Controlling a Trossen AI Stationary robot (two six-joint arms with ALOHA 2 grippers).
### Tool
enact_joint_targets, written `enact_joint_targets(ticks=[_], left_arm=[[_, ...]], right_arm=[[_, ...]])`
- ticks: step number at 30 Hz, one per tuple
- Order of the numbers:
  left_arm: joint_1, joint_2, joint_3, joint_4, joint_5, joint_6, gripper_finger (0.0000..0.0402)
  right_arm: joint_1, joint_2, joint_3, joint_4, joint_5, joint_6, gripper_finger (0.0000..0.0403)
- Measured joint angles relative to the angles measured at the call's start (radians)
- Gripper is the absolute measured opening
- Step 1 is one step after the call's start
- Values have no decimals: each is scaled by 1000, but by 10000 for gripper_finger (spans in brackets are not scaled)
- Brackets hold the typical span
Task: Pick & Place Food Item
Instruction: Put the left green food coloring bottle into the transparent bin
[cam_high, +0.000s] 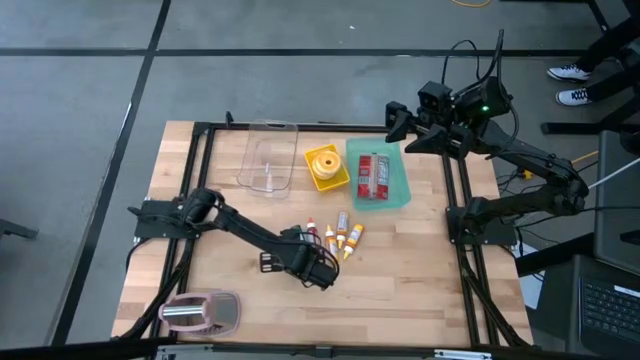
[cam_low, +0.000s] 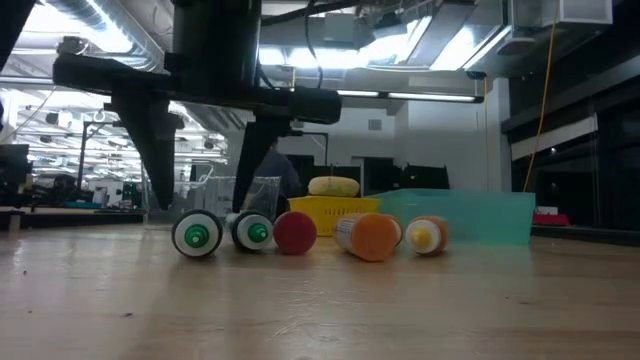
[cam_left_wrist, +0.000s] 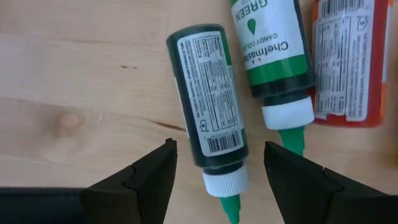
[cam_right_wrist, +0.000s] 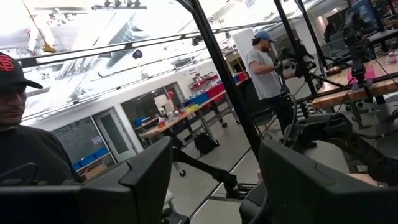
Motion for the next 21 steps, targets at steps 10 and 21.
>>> enact_joint_targets(ticks=[10,21], left_arm=[[2,75,0,51,27,19,235],[8,84,1,48,20,72,150]], right_arm=[[0,0,0,-3,-8,1,237],[0,0,0,-3,-8,4,237]])
